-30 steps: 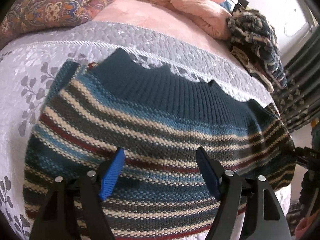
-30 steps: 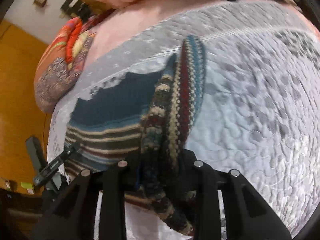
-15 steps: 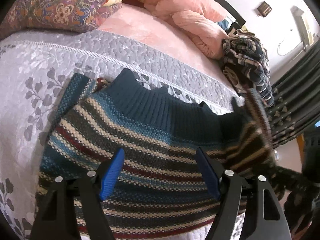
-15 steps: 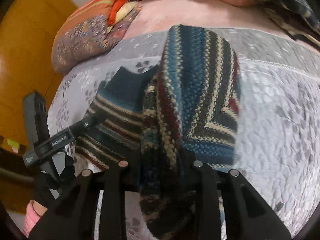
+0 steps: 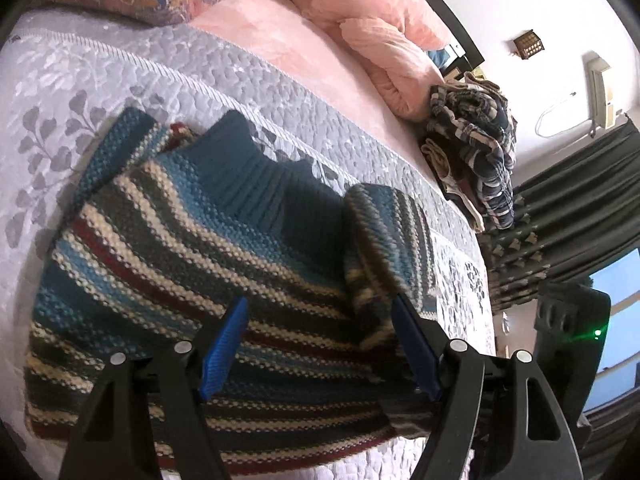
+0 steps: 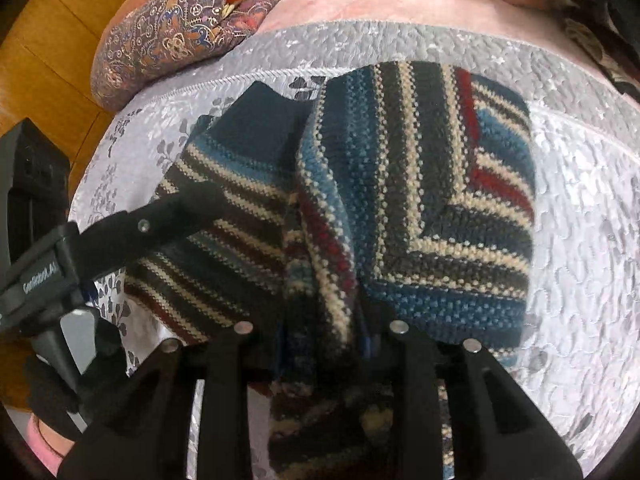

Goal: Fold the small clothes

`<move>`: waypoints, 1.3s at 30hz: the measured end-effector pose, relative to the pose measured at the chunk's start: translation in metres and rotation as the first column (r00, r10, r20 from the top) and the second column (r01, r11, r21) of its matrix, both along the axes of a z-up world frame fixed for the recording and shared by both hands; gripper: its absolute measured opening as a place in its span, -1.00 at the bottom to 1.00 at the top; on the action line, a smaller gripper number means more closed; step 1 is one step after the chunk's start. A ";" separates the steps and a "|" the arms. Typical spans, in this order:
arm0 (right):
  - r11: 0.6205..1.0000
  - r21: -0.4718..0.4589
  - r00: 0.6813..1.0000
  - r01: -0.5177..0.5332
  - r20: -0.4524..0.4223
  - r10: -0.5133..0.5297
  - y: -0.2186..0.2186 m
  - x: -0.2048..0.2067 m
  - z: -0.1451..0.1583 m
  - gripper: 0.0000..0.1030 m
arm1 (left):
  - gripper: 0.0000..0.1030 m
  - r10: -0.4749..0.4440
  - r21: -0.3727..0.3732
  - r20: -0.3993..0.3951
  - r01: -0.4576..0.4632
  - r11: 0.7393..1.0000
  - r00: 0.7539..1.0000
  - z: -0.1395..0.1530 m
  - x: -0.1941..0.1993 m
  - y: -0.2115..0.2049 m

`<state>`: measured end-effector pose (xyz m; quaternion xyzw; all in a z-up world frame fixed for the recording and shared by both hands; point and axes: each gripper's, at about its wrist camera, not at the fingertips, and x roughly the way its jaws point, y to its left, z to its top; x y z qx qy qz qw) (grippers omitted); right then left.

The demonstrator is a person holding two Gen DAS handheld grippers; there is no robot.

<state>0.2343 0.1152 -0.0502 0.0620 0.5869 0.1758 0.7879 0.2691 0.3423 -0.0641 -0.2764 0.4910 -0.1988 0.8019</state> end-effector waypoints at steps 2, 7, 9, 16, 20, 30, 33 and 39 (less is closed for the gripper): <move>1.000 0.013 1.000 -0.008 -0.010 0.008 0.003 0.000 -0.004 -0.37 | 0.44 -0.011 -0.006 -0.011 0.011 1.000 1.000 -0.004 0.000 -0.003; 0.997 0.041 0.997 -0.065 -0.027 0.066 0.008 -0.001 -0.003 -0.30 | 0.44 -0.022 -0.034 -0.034 0.021 0.999 0.999 -0.010 0.001 -0.005; 0.993 0.105 0.996 -0.061 -0.050 0.067 0.003 -0.001 0.001 -0.30 | 0.44 -0.026 -0.035 -0.040 0.025 0.999 0.999 -0.012 0.002 -0.007; 0.988 0.139 0.997 -0.068 -0.028 0.073 -0.034 -0.017 0.034 -0.29 | 0.44 -0.066 -0.065 -0.053 0.062 0.996 0.996 -0.015 0.002 -0.019; 0.991 0.133 1.000 -0.021 -0.021 0.024 -0.075 -0.028 0.039 -0.29 | 0.44 -0.095 -0.075 -0.059 0.091 0.993 0.994 -0.016 0.002 -0.030; 0.984 0.158 0.992 0.085 -0.107 -0.068 -0.132 -0.032 -0.006 -0.29 | 0.44 -0.145 -0.104 -0.117 0.133 0.986 0.983 -0.033 0.003 -0.061; 0.984 0.164 0.994 0.066 -0.100 -0.050 -0.131 -0.033 -0.007 -0.29 | 0.44 -0.156 -0.111 -0.116 0.143 0.983 0.981 -0.034 0.006 -0.070; 0.981 0.185 0.994 0.065 -0.104 -0.046 -0.140 -0.036 -0.012 -0.29 | 0.44 -0.155 -0.112 -0.117 0.142 0.984 0.981 -0.036 0.009 -0.082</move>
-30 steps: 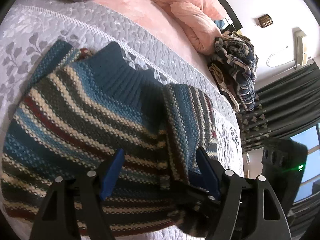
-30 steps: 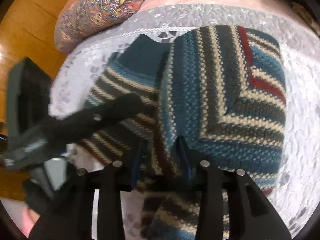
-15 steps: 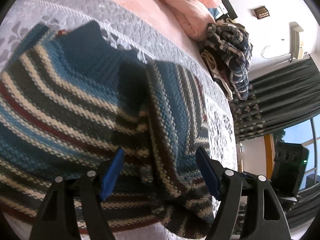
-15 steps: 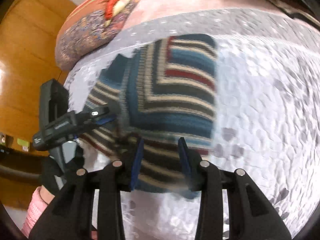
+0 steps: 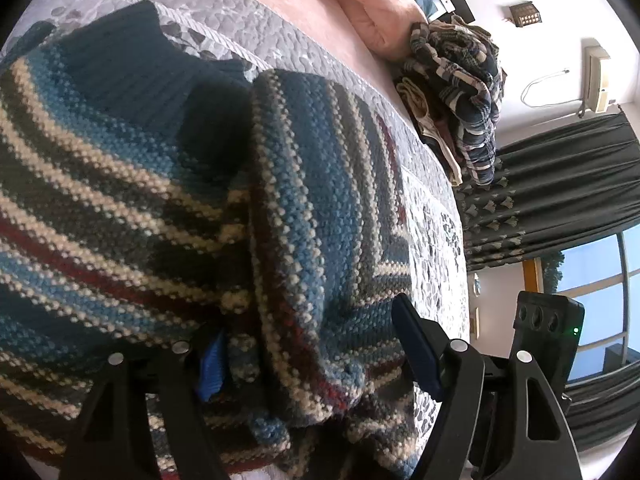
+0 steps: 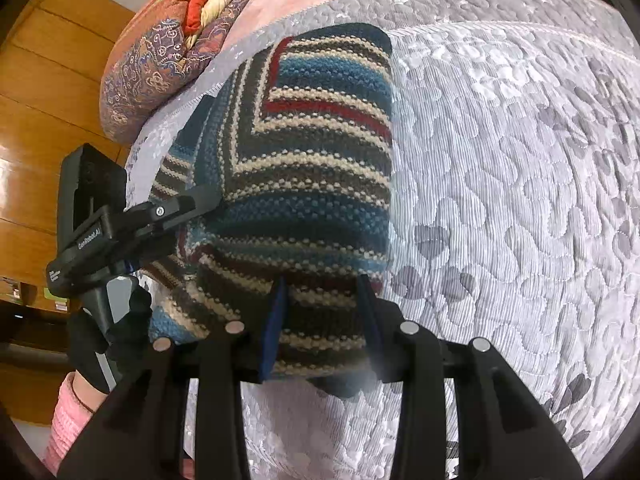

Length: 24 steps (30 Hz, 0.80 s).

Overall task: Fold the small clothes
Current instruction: 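Press the folded side flat with the right tool while the left tool holds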

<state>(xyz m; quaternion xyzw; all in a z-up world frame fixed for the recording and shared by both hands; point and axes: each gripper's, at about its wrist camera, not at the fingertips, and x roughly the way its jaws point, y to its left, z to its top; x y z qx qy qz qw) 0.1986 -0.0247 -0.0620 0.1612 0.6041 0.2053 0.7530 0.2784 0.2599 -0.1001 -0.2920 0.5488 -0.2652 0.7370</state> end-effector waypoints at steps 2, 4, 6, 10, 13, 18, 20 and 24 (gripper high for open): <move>1.000 0.005 1.000 -0.002 -0.006 0.003 -0.001 -0.002 -0.004 -0.29 | 0.44 0.004 -0.004 0.001 -0.004 1.000 1.000 0.000 0.001 -0.002; 1.000 0.006 1.000 -0.007 -0.011 0.007 0.001 -0.001 -0.006 -0.30 | 0.43 0.004 -0.004 0.005 -0.004 1.000 1.000 0.000 0.001 -0.003; 1.000 0.006 1.000 -0.014 -0.011 0.014 0.003 -0.001 -0.008 -0.30 | 0.39 0.002 0.001 0.011 -0.002 1.000 1.000 0.001 0.001 -0.006; 1.000 -0.003 1.000 -0.022 -0.004 0.022 0.005 -0.002 -0.008 -0.29 | 0.09 0.014 0.036 0.023 -0.015 0.999 1.000 0.003 0.001 -0.008; 1.000 0.003 1.000 -0.021 -0.008 0.021 0.004 -0.001 -0.009 -0.29 | -0.03 0.033 0.065 0.023 -0.034 0.997 0.999 0.002 0.000 -0.006; 1.000 -0.004 1.000 -0.019 -0.007 0.019 0.002 -0.002 -0.007 -0.29 | -0.40 0.036 0.104 0.036 -0.040 0.994 0.999 0.018 -0.005 -0.005; 1.000 -0.003 1.000 -0.014 -0.008 0.014 0.000 -0.001 -0.007 -0.30 | -0.42 0.035 0.087 0.051 -0.039 0.995 0.998 0.026 -0.007 -0.005; 1.000 -0.005 1.000 -0.007 -0.016 0.007 0.000 -0.001 -0.008 -0.29 | -0.41 0.032 0.059 0.046 -0.034 0.998 0.998 0.026 -0.006 -0.007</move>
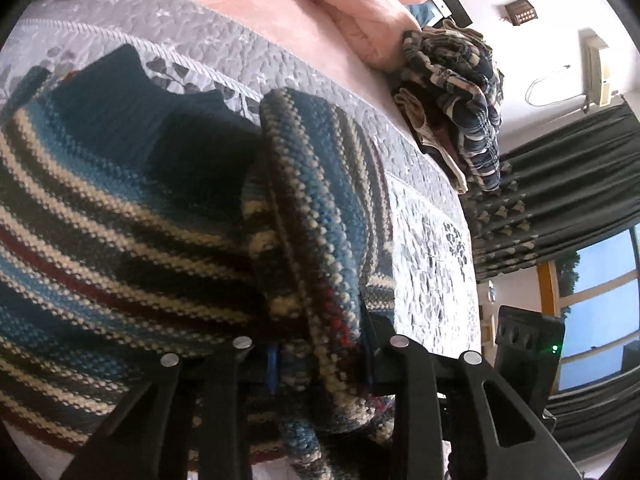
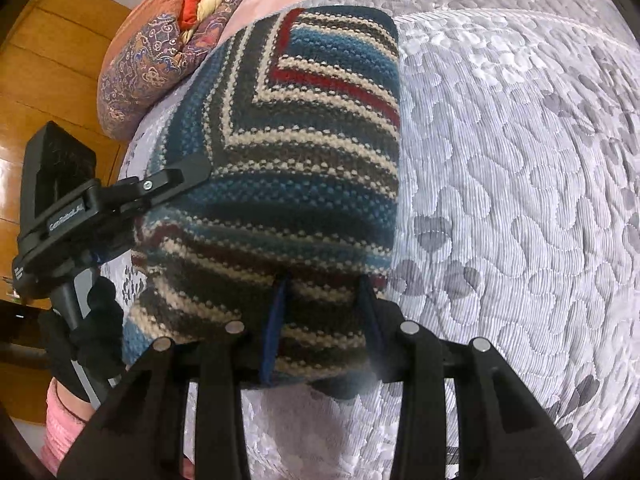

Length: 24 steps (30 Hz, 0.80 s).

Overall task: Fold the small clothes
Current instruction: 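Press the folded side flat with the right tool while the left tool holds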

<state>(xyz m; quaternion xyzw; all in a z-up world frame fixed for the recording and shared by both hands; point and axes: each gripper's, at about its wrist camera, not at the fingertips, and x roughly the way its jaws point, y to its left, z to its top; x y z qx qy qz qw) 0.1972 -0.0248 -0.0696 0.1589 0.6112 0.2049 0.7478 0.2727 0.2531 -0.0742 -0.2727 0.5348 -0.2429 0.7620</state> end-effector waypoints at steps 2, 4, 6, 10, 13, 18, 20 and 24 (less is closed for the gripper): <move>1.000 -0.007 1.000 -0.007 0.003 0.007 0.002 0.001 0.000 -0.29 | -0.30 0.007 -0.027 -0.023 -0.007 1.000 1.000 -0.008 0.003 0.000; 1.000 -0.014 1.000 -0.018 0.007 0.019 0.005 0.001 0.001 -0.27 | -0.07 0.006 -0.048 -0.037 -0.008 0.999 0.999 -0.015 0.003 0.000; 0.999 -0.024 1.000 -0.025 0.011 0.025 0.008 0.001 0.000 -0.27 | 0.07 -0.004 -0.055 -0.046 0.001 0.998 0.999 -0.018 0.005 -0.005; 0.999 -0.025 1.000 -0.022 0.011 0.022 0.008 0.004 0.001 -0.27 | -0.04 -0.007 0.015 -0.018 0.007 1.000 1.000 -0.017 0.004 -0.018; 1.000 -0.010 1.000 -0.017 0.004 0.017 0.006 0.005 0.000 -0.27 | -0.36 0.008 0.031 0.000 -0.008 0.999 1.000 -0.015 0.003 -0.019; 0.999 0.048 1.000 0.009 0.024 -0.010 -0.007 0.009 0.015 -0.27 | -0.49 0.038 -0.013 0.043 -0.037 0.999 0.998 -0.001 -0.001 -0.004; 0.997 0.069 0.999 0.030 0.036 -0.032 -0.013 0.011 0.022 -0.27 | -0.50 0.037 -0.037 0.077 -0.034 0.999 0.996 0.011 -0.004 0.005; 0.990 0.128 0.998 0.065 0.016 -0.068 -0.019 0.015 0.022 -0.27 | -0.51 0.037 -0.057 0.119 -0.030 0.998 0.992 0.034 -0.005 0.025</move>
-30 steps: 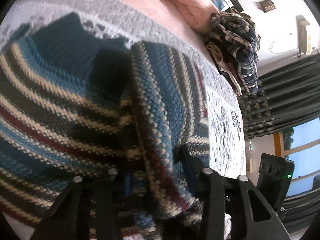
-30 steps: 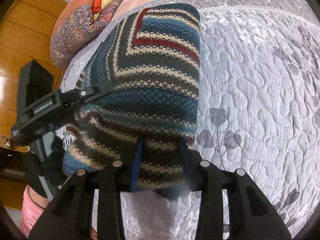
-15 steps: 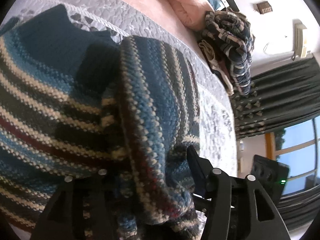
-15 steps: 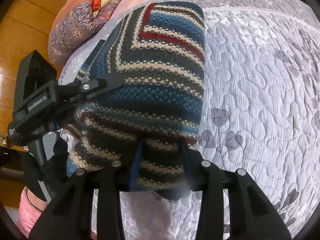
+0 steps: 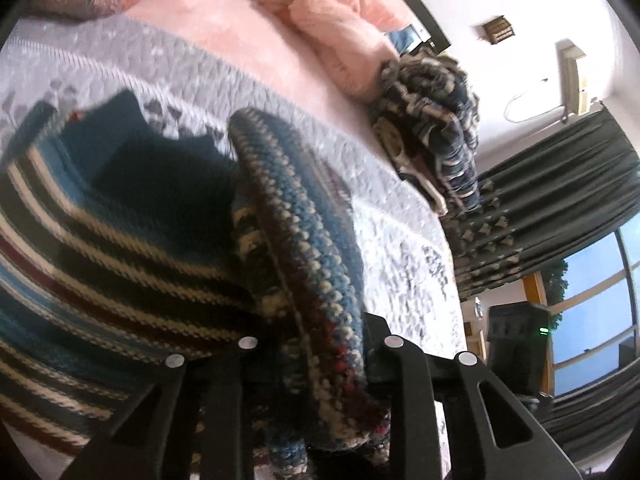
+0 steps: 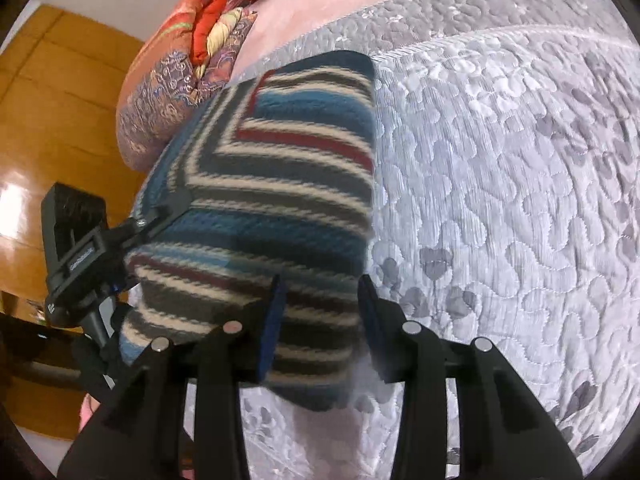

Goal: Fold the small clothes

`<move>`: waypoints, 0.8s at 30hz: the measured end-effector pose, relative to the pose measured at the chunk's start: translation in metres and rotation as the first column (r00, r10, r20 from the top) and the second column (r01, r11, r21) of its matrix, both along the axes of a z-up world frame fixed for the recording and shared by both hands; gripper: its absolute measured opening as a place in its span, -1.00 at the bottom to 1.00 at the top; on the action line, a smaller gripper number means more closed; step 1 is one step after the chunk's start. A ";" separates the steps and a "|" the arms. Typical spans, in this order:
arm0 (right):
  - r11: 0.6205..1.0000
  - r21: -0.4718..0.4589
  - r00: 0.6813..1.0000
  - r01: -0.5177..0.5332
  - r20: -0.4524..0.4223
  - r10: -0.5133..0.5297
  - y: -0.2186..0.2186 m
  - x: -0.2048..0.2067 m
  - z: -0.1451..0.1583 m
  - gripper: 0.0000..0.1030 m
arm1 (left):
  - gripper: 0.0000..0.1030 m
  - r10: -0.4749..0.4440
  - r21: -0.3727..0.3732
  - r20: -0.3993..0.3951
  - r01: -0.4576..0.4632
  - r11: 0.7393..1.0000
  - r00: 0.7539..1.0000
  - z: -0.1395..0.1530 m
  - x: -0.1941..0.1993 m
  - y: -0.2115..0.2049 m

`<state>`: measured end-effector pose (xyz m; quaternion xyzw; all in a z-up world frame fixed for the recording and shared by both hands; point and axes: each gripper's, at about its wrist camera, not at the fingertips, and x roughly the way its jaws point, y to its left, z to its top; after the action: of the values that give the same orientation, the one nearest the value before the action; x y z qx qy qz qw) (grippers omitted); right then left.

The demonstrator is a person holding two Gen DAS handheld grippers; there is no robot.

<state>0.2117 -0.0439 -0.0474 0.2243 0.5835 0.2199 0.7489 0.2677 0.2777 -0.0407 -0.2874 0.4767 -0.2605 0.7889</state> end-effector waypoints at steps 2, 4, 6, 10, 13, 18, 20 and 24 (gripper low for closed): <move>1.000 -0.003 1.000 -0.004 -0.006 0.004 0.004 0.000 -0.002 -0.27 | -0.51 0.004 0.007 0.016 -0.004 1.000 1.000 0.008 0.000 0.013; 1.000 -0.012 1.000 -0.018 -0.010 0.018 0.008 -0.003 -0.005 -0.27 | -0.51 0.020 0.008 0.030 -0.020 1.000 0.999 0.014 0.000 0.028; 0.999 -0.011 0.999 -0.032 -0.015 0.032 0.015 -0.004 -0.007 -0.27 | -0.51 0.047 0.005 0.036 -0.047 0.999 0.998 0.018 0.000 0.045; 0.998 -0.006 0.998 -0.065 -0.013 0.065 0.034 -0.005 -0.008 -0.27 | -0.51 0.095 0.010 0.042 -0.096 0.995 0.995 0.021 -0.002 0.084; 0.996 0.002 0.996 -0.091 -0.010 0.091 0.050 -0.009 -0.008 -0.27 | -0.51 0.129 0.018 0.043 -0.130 0.991 0.991 0.021 -0.006 0.114; 0.992 0.036 0.993 -0.122 -0.002 0.122 0.080 -0.005 -0.007 -0.27 | -0.51 0.195 -0.013 0.017 -0.194 0.981 0.981 0.010 -0.007 0.156; 0.991 0.043 0.992 -0.126 -0.001 0.126 0.091 -0.003 -0.006 -0.27 | -0.51 0.202 -0.013 0.004 -0.202 0.979 0.979 0.002 -0.007 0.169; 0.988 0.011 0.988 -0.152 -0.005 0.152 0.114 -0.002 -0.010 -0.27 | -0.51 0.203 -0.015 -0.033 -0.203 0.979 0.979 -0.021 -0.004 0.184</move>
<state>0.2098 0.0700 -0.0576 0.1838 0.6001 0.2790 0.7268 0.2635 0.4616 -0.0613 -0.3459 0.4547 -0.1786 0.8011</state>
